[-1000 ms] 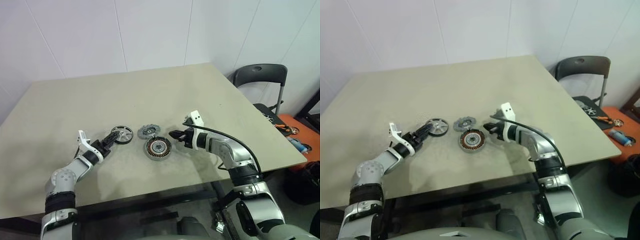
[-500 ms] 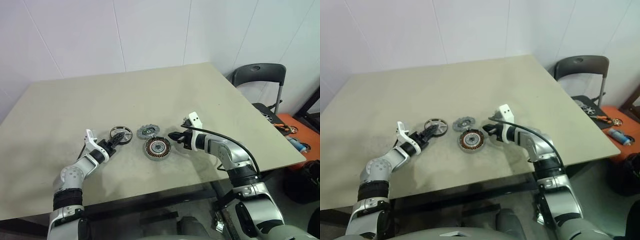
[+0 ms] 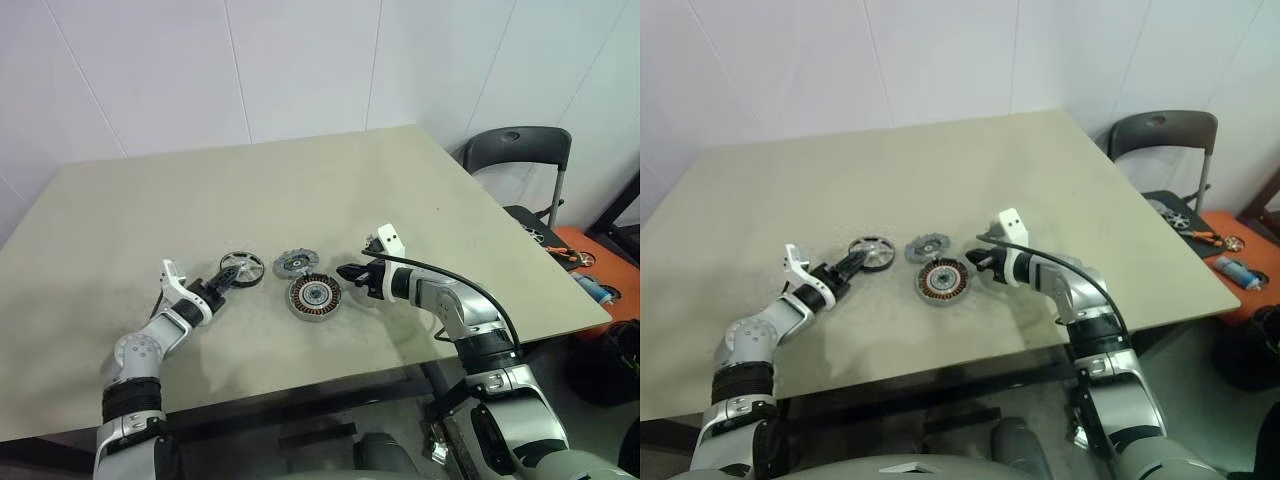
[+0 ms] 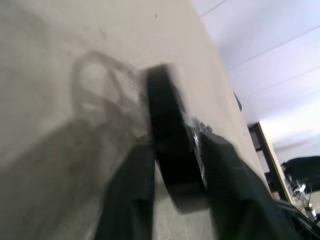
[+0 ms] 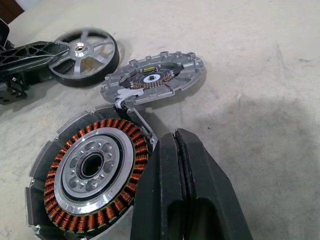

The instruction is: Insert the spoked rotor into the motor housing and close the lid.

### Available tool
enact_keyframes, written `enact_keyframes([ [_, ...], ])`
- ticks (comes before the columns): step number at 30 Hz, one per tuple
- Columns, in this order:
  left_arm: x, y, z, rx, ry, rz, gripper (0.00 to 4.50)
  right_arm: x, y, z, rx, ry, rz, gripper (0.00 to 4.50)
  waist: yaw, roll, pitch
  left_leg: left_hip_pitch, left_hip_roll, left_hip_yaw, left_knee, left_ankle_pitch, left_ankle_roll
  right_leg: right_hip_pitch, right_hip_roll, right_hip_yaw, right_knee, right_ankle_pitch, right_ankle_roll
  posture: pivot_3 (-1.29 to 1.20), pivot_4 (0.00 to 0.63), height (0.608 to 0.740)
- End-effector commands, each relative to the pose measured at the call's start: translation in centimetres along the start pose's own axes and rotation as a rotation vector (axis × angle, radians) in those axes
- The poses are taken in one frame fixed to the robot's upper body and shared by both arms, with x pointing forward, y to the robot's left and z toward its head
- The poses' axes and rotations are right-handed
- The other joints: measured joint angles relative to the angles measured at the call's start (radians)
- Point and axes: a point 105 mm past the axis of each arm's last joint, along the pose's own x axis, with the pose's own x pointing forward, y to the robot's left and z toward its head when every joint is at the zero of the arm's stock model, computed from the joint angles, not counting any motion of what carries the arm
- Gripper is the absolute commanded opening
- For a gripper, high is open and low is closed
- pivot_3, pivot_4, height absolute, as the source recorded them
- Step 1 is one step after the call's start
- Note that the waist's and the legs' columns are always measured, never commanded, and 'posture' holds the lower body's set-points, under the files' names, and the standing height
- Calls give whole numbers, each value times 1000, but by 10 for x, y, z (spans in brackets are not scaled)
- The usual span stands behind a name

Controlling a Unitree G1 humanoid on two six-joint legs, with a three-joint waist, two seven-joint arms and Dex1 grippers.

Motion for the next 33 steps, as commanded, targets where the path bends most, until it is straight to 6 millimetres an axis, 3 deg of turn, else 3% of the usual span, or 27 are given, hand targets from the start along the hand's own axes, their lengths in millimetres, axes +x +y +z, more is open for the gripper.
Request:
enact_keyframes([
  [1,-1,-2,11,22,-23,18,423,1,7,18,-49,-48,23,10,-1,0,0,0,0,0,0,0,0,0,0,0,0,0,0,0,0,740],
  [13,1,-13,8,-21,0,-47,423,1,6,19,-53,-48,19,10,0,0,0,0,0,0,0,0,0,0,0,0,-1,0,0,0,0,740],
  [20,-9,-66,8,-115,74,-302,423,-8,-4,29,-98,-73,-15,10,0,-2,1,-1,0,0,0,0,0,0,0,0,-1,0,0,0,0,740],
  [22,-16,-77,-1,-146,114,-349,423,-15,-15,38,-118,-99,-54,10,-1,-2,1,-1,0,0,0,0,0,0,0,0,-2,0,0,0,0,740],
  [28,-31,-81,-26,-206,203,-358,423,-27,-39,50,-163,-120,-132,10,-2,-2,1,-1,0,0,-2,0,0,0,0,0,-3,0,0,0,0,740],
  [33,-25,-85,-41,-224,258,-355,423,-26,-41,46,-173,-112,-139,10,3,-2,2,-1,0,0,-1,0,0,0,0,0,-4,0,0,0,0,740],
])
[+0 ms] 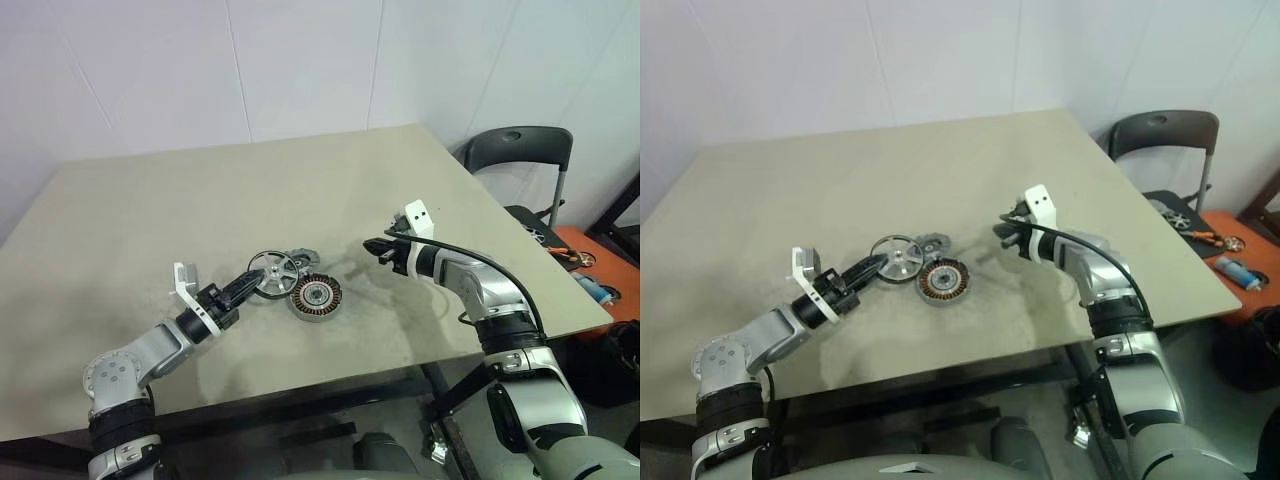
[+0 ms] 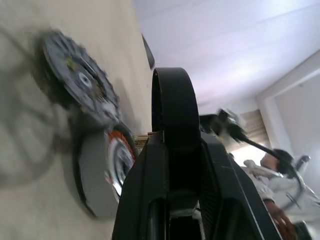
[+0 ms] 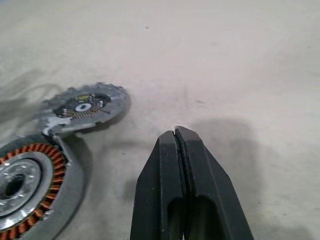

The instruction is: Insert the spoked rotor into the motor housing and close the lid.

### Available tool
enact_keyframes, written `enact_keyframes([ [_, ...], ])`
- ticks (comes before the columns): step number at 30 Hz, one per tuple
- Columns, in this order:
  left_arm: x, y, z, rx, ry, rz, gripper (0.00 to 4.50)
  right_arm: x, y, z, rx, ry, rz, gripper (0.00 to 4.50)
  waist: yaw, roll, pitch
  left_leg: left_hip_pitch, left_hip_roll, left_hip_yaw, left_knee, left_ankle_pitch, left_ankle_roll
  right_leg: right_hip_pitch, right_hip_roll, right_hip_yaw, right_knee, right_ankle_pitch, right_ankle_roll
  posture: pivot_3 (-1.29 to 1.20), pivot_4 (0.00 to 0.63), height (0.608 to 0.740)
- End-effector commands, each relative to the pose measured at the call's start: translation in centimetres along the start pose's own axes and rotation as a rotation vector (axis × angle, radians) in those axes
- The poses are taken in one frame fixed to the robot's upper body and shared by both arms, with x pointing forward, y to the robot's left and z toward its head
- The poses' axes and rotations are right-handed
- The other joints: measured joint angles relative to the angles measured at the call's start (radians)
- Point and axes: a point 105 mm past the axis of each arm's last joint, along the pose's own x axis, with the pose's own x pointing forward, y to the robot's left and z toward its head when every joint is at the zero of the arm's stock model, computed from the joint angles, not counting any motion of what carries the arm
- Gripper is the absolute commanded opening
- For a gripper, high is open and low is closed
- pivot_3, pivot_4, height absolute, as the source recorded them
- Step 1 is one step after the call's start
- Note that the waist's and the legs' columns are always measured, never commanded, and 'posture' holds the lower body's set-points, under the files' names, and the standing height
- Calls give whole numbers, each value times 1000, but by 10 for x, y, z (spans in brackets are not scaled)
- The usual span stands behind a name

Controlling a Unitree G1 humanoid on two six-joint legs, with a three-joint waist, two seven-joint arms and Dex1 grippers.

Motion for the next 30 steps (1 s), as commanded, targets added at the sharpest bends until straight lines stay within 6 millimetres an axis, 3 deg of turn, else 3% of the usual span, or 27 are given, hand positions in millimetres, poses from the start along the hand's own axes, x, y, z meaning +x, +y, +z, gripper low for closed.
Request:
enact_keyframes([
  [1,15,-12,-4,7,21,-56,423,1,5,15,-38,-50,17,10,0,0,0,0,0,0,0,0,0,0,0,0,0,0,0,0,0,740],
  [5,29,-19,-11,2,44,-95,423,4,13,7,-42,-37,33,10,2,0,0,0,0,0,0,0,0,1,0,0,-2,0,0,0,0,740],
  [12,49,-7,-33,-28,132,-67,423,5,17,1,-34,-26,35,10,0,0,0,-1,0,0,-1,0,0,1,0,0,-4,0,0,0,0,740],
  [30,36,25,-40,-58,155,16,423,3,17,-3,-28,-17,21,10,-4,0,0,0,0,0,-1,0,0,1,0,0,-4,0,0,0,0,740],
])
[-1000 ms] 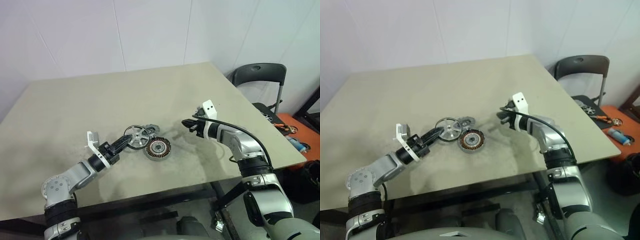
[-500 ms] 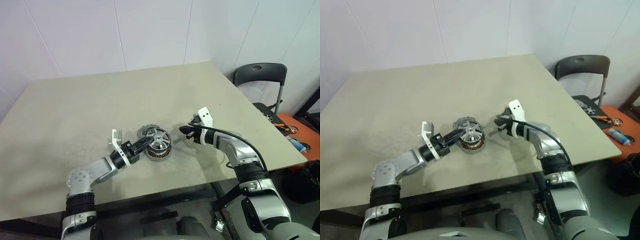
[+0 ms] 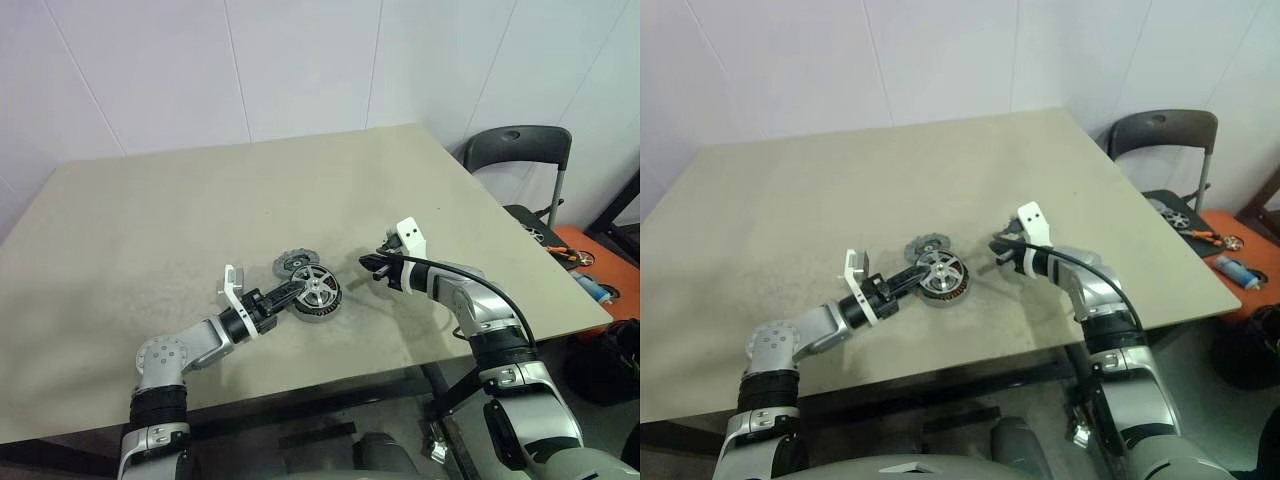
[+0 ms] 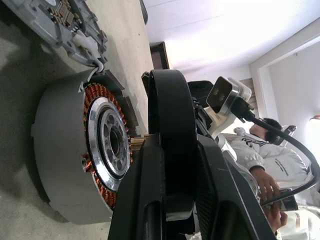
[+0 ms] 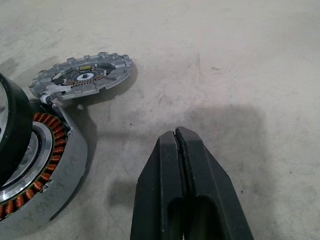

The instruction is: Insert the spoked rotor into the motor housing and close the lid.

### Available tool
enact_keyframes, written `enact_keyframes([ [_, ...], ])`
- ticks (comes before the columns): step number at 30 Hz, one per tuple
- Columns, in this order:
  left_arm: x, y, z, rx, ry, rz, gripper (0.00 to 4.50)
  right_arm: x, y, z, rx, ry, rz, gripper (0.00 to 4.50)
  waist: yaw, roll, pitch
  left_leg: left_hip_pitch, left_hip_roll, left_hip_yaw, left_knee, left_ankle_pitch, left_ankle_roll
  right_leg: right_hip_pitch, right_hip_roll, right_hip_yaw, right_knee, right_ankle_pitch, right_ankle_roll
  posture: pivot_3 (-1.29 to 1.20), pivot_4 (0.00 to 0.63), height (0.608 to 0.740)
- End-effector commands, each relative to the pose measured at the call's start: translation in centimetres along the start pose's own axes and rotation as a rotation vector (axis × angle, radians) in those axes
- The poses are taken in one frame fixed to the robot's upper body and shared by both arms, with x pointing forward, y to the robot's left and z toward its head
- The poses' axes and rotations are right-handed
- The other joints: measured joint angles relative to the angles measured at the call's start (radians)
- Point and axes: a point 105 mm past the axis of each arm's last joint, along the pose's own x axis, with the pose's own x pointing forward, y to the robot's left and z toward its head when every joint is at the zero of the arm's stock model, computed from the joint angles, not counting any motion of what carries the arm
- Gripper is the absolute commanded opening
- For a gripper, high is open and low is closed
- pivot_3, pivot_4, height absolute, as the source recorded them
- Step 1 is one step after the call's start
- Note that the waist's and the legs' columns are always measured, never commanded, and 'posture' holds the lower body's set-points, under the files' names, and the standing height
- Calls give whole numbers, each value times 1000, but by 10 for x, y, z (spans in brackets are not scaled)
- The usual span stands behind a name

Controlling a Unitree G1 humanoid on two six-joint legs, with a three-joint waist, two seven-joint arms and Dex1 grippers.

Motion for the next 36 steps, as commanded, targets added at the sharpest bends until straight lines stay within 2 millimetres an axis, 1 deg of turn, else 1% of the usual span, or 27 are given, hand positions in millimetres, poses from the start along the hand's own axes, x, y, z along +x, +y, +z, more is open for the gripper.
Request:
enact_keyframes([
  [1,-4,10,-3,-18,0,26,423,-1,5,19,-40,-54,11,10,0,0,0,0,0,0,0,0,0,0,0,0,0,0,0,0,0,740],
  [7,-6,23,-6,-33,8,58,423,0,7,16,-37,-49,13,10,-1,1,0,0,0,0,0,0,0,0,0,0,0,0,0,0,0,740],
  [11,-3,12,-8,-22,17,38,423,0,9,13,-37,-45,17,10,-1,1,0,1,0,0,0,0,0,1,0,0,0,0,0,0,0,740],
  [15,-3,14,-7,-23,9,43,423,0,10,12,-37,-41,18,10,0,1,0,1,0,0,0,0,0,1,0,0,0,0,0,0,0,740],
  [17,1,17,-4,-22,-9,57,423,-1,10,11,-38,-38,17,10,1,1,0,1,0,0,0,0,0,1,0,0,0,0,0,0,0,740],
  [21,6,17,11,-11,-75,67,423,-1,11,10,-40,-34,18,10,0,1,0,1,0,0,0,0,0,1,0,0,0,0,0,0,0,740],
  [24,9,14,14,-8,-83,55,423,-1,11,9,-43,-30,20,10,0,1,0,1,0,0,0,0,0,1,0,0,0,0,0,0,0,740],
  [27,12,10,7,-6,-50,36,423,0,12,8,-46,-27,24,10,1,1,0,1,0,0,1,0,0,1,0,0,0,0,0,0,0,740],
  [31,12,15,0,-13,-27,52,423,0,12,8,-47,-26,23,10,1,1,0,1,0,0,1,0,0,2,0,0,0,0,0,0,0,740],
  [36,9,15,-5,3,0,51,423,0,12,8,-48,-23,23,10,1,1,0,1,0,0,1,0,0,2,0,0,0,0,0,0,0,740],
])
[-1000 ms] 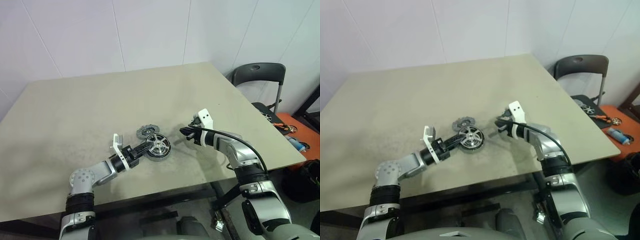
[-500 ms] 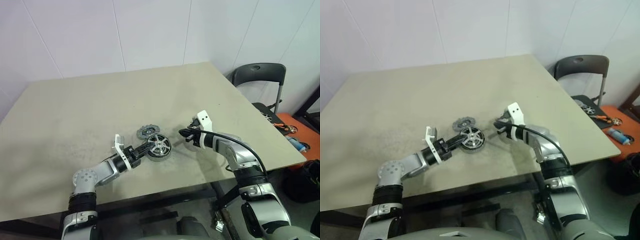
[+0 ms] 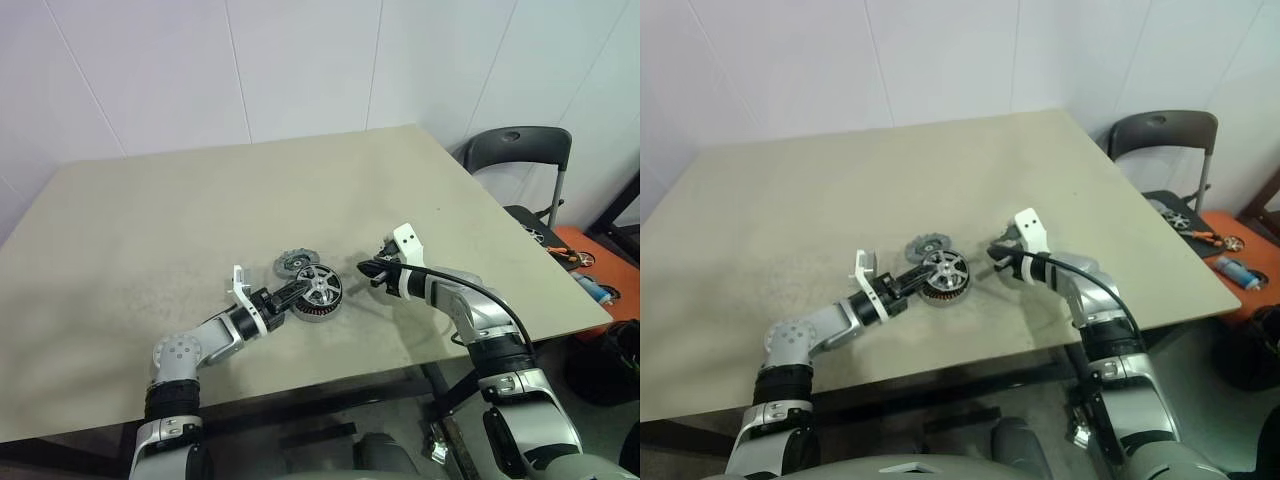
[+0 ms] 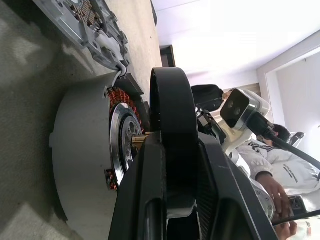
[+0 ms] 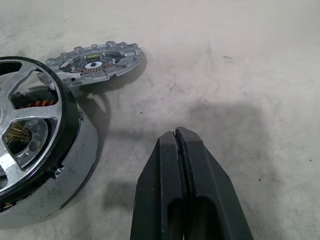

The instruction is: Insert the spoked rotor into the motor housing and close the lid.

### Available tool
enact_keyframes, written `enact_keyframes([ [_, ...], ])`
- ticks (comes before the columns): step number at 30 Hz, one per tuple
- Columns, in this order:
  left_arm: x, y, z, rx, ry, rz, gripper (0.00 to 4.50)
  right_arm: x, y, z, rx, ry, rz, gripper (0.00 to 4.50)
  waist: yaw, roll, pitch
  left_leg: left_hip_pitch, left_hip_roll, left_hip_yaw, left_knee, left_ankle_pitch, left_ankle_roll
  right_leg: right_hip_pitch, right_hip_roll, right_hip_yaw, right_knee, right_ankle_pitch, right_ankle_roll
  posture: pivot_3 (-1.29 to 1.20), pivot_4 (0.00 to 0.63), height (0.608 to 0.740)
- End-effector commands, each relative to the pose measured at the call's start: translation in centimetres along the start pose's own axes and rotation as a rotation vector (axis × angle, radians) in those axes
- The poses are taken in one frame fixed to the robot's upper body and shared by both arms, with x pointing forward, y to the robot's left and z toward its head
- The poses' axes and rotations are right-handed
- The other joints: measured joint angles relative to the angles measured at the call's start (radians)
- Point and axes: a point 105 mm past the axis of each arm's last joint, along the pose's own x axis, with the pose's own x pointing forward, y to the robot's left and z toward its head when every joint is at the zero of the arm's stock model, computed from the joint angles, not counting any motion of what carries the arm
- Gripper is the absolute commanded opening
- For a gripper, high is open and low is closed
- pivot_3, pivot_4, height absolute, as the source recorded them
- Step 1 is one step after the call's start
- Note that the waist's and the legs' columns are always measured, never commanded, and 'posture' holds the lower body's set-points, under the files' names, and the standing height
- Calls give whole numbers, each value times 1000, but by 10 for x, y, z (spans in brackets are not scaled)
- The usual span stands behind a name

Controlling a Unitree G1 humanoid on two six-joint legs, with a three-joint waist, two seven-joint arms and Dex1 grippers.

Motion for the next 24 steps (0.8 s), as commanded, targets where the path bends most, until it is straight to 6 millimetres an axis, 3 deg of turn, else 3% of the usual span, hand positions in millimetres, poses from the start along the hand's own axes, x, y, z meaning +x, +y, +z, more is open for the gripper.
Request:
enact_keyframes([
  [1,-4,4,-3,17,17,19,423,0,5,17,-48,-42,14,10,0,0,0,0,0,0,0,0,0,0,0,0,0,0,0,0,0,740],
  [8,-7,12,1,13,-8,55,2747,2,6,17,-53,-39,19,10,3,0,0,1,0,0,0,0,0,1,0,0,0,0,1,0,0,740],
  [15,-17,0,25,72,-72,40,2747,3,7,16,-56,-33,25,10,-1,0,0,1,0,0,0,0,0,1,0,0,0,-2,3,0,0,740],
  [24,-55,-59,70,257,-132,-63,2747,7,10,14,-50,-33,31,10,0,-1,1,-1,0,0,-1,0,0,-2,0,0,-1,0,0,0,0,740],
])
